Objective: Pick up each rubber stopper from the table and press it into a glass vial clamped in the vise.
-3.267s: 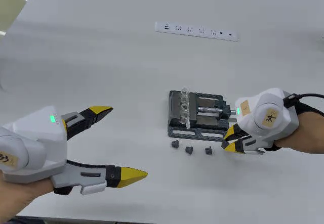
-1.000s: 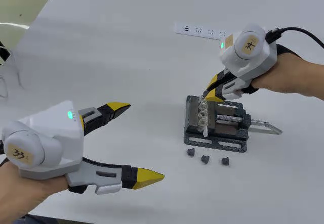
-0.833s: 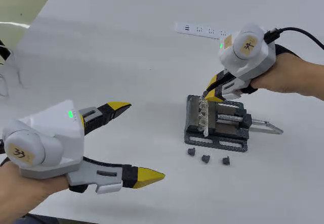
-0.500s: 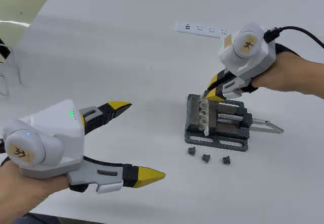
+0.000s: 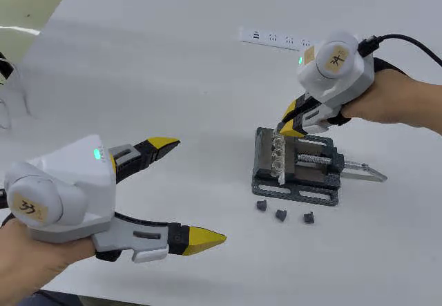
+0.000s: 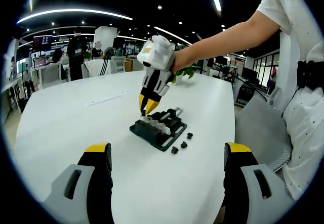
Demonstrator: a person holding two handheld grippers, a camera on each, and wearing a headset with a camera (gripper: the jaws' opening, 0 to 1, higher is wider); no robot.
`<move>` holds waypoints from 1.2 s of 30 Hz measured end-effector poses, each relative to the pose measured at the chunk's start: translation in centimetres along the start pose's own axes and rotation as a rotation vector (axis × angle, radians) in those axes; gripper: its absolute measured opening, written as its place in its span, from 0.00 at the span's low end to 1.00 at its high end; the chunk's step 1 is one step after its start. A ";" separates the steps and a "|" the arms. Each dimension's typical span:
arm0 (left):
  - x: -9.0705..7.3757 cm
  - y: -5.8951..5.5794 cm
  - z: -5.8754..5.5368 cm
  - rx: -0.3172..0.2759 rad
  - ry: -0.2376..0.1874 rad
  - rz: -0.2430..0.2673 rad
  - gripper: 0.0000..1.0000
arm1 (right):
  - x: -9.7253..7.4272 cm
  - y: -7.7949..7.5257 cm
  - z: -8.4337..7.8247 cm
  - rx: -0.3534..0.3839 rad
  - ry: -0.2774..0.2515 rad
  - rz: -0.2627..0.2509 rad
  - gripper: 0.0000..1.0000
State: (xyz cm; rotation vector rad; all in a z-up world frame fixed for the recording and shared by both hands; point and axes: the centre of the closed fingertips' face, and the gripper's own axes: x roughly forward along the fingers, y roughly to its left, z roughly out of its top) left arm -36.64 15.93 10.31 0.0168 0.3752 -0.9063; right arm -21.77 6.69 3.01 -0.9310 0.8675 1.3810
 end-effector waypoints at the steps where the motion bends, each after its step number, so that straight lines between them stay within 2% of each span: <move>1: 0.0 0.0 0.0 0.001 0.001 0.001 0.91 | 0.0 0.0 0.0 0.000 0.001 0.000 0.06; 36: 0.0 0.0 0.0 -0.009 -0.007 0.002 0.91 | 0.0 0.1 0.0 -0.005 0.004 0.000 0.06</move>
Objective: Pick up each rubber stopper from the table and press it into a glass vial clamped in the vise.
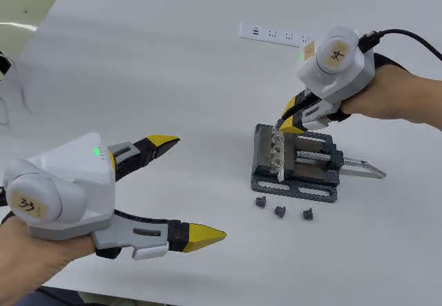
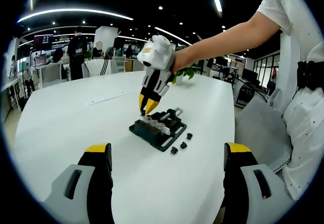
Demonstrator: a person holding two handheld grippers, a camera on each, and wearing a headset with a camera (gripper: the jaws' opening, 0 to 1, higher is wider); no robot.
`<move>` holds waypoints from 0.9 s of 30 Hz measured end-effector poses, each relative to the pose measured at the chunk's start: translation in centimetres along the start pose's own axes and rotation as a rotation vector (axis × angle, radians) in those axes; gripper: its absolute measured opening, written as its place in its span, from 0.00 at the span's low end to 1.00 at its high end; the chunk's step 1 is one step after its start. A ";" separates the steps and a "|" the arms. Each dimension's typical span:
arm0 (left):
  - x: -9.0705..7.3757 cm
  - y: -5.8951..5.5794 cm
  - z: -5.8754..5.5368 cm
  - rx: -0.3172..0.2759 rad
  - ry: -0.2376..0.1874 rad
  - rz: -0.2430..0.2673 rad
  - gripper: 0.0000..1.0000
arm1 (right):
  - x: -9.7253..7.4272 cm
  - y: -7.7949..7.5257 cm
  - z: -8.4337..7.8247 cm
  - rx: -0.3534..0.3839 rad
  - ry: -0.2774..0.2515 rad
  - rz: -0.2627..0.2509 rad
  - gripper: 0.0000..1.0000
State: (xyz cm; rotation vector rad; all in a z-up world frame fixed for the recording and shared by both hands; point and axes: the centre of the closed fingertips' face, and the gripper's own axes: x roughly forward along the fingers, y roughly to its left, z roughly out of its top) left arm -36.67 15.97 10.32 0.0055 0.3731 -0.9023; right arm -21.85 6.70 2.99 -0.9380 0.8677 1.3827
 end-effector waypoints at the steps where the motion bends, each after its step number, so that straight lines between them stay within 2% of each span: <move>1: 0.0 0.0 0.0 0.001 0.000 0.000 0.91 | 0.0 0.0 0.0 -0.002 0.001 0.000 0.06; 13: 0.0 0.0 0.0 -0.003 -0.003 0.004 0.90 | 0.0 0.0 0.0 0.010 -0.001 0.002 0.06; 19: 0.0 0.0 0.1 -0.004 -0.006 0.005 0.90 | 0.1 0.0 0.1 0.061 -0.010 0.001 0.06; 24: 0.0 0.1 0.1 -0.004 -0.009 0.006 0.90 | 0.1 0.0 0.0 0.044 -0.003 -0.003 0.06; 27: 0.0 0.2 0.0 -0.005 -0.010 0.008 0.90 | 0.2 0.2 0.2 -0.014 0.022 -0.015 0.06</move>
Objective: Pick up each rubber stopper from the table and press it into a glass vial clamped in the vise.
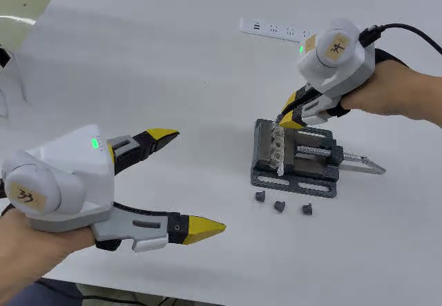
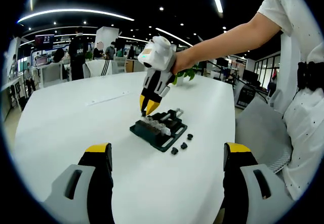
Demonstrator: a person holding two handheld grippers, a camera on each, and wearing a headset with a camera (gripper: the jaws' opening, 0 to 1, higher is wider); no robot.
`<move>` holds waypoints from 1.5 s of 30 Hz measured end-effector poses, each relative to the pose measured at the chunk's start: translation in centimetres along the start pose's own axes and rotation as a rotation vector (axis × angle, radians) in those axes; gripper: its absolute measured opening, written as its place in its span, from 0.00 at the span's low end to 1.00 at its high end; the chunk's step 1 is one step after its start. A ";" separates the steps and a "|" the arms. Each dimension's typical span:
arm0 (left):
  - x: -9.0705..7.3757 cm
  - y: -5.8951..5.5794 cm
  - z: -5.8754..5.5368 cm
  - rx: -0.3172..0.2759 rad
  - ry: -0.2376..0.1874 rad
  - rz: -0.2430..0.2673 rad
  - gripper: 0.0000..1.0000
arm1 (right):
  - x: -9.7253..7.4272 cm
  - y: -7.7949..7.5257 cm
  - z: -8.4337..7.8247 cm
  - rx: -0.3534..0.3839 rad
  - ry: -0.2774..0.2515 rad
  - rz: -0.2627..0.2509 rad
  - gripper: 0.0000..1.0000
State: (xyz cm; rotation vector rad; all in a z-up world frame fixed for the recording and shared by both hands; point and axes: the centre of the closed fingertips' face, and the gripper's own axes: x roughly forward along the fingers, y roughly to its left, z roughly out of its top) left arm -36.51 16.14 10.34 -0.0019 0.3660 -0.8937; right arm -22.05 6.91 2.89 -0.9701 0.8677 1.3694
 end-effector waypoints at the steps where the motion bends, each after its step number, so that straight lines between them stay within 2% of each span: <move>1: 0.0 0.0 0.0 0.000 -0.001 0.000 0.90 | 0.0 0.0 0.0 -0.009 0.005 -0.002 0.06; 8: 0.0 0.0 -0.1 0.000 -0.002 0.001 0.90 | 0.1 0.0 -0.2 -0.078 0.042 0.000 0.06; 12: -0.2 0.0 -0.1 0.001 -0.004 0.004 0.90 | 0.1 0.0 -0.1 -0.093 0.058 0.005 0.05; 17: -0.2 0.0 -0.1 0.001 -0.005 0.004 0.90 | 0.2 -0.2 0.0 -0.063 0.067 0.022 0.05; 22: -0.2 0.1 0.0 0.000 -0.007 0.003 0.90 | 0.1 0.1 -0.1 0.068 0.035 0.056 0.05; 25: -0.2 0.1 0.0 0.000 -0.008 0.003 0.90 | 0.1 -0.1 -0.2 0.098 0.035 0.067 0.05; 31: -0.3 0.2 0.0 -0.002 -0.009 0.004 0.90 | 0.0 0.1 -0.2 0.104 0.042 0.072 0.05; 34: -0.2 0.1 0.0 -0.001 -0.008 0.002 0.90 | 0.1 0.0 -0.3 0.098 0.048 0.071 0.05; 45: 0.1 0.0 0.2 -0.002 -0.011 -0.003 0.89 | 0.5 -0.2 -0.5 -0.015 0.124 0.034 0.05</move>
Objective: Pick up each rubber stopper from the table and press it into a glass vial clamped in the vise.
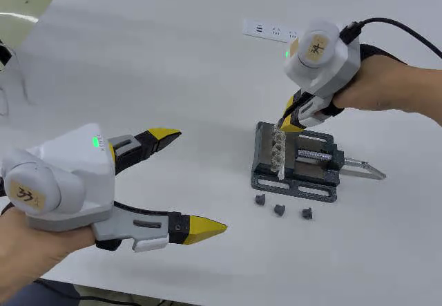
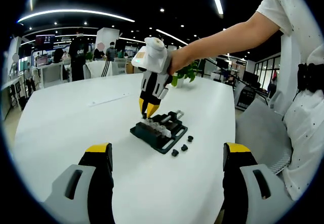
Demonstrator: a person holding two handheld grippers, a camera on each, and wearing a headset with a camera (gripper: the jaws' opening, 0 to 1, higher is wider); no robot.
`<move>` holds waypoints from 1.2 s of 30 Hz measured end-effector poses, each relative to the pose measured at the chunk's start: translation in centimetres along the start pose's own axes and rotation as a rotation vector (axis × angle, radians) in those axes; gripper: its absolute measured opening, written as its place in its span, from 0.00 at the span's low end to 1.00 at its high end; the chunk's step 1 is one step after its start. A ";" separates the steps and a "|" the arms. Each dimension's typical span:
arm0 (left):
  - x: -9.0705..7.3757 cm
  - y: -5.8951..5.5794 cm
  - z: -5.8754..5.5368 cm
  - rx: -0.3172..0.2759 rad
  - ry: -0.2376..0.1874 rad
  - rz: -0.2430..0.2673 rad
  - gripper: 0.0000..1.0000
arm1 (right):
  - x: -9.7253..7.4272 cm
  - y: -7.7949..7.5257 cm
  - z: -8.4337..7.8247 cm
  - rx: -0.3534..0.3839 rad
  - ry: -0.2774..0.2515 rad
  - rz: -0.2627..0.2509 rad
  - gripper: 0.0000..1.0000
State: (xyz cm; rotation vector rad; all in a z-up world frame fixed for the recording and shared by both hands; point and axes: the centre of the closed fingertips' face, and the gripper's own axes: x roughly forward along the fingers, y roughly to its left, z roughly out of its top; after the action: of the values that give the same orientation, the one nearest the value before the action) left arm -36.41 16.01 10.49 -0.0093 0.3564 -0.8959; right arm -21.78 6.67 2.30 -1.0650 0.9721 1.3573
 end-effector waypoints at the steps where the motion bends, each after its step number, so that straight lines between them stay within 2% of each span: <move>1: 0.0 0.0 0.0 0.000 0.000 0.000 0.89 | 0.0 0.0 0.0 0.000 0.000 -0.001 0.06; 10: -0.1 0.0 -0.1 -0.004 -0.001 0.004 0.89 | -0.2 0.3 -0.1 -0.041 -0.002 -0.021 0.07; 24: -0.1 0.1 0.0 -0.007 -0.007 0.008 0.89 | -0.6 0.1 0.1 -0.031 -0.028 -0.026 0.11; 30: -0.1 0.1 0.1 -0.009 -0.009 0.007 0.89 | -1.9 0.0 0.2 -0.018 -0.061 -0.034 0.08; 36: 0.0 0.0 0.1 -0.010 -0.011 0.005 0.89 | -2.0 0.1 0.5 -0.024 -0.081 -0.030 0.00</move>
State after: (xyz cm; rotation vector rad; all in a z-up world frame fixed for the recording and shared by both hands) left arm -36.38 16.06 10.58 -0.0219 0.3507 -0.8891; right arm -21.88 6.59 4.38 -1.0303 0.8796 1.3802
